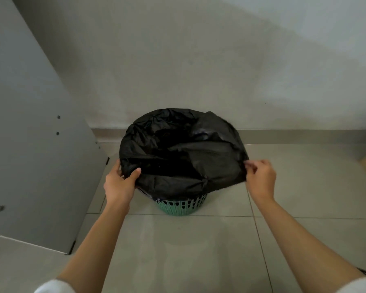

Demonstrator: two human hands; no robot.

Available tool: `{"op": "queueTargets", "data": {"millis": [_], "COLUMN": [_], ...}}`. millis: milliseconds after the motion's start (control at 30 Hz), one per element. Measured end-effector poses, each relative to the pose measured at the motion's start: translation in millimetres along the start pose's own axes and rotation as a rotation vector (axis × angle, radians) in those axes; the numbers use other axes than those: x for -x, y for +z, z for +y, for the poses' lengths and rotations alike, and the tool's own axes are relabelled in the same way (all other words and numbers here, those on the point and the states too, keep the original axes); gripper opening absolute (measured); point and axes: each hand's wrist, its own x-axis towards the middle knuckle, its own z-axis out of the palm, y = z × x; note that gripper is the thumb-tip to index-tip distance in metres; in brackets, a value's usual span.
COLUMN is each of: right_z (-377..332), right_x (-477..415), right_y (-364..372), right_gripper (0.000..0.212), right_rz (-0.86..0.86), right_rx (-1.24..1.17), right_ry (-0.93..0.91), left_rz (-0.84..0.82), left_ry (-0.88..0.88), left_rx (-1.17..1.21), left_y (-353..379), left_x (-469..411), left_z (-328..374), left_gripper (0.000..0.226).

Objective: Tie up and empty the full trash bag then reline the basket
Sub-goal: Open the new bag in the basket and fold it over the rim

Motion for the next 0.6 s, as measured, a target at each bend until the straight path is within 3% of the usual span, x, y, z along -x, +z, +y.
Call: {"op": "queueTargets", "data": {"millis": [133, 200, 267, 367, 433, 600], "right_z": [38.4, 42.9, 37.1, 4.4, -23.6, -67.9], "right_x": [24.9, 35.4, 39.0, 38.3, 37.9, 49.4], "right_y": [14.8, 19.7, 20.7, 10.9, 2.8, 2.9], "right_gripper": [0.023, 0.026, 0.027, 0.022, 0.018, 0.046], "right_rz": [-0.212, -0.394, -0.467, -0.247, -0.064, -0.060], "right_rx": [-0.008, -0.069, -0.137, -0.348, -0.383, 0.002], "right_ry": [0.292, 0.408, 0.450, 0.465, 0.360, 0.030], "left_rz": [0.146, 0.164, 0.147, 0.045, 0.005, -0.018], "left_ry": [0.047, 0.040, 0.001, -0.090, -0.096, -0.095], "left_rx": [-0.056, -0.045, -0.013, 0.086, 0.123, 0.192], "left_y": [10.2, 11.7, 10.6, 12.0, 16.0, 23.3], "left_x": [13.3, 18.9, 21.0, 28.5, 37.4, 51.2], "left_z": [2.3, 1.4, -2.7, -12.8, -17.7, -20.3], "left_gripper": [0.058, 0.057, 0.061, 0.065, 0.058, 0.045]}}
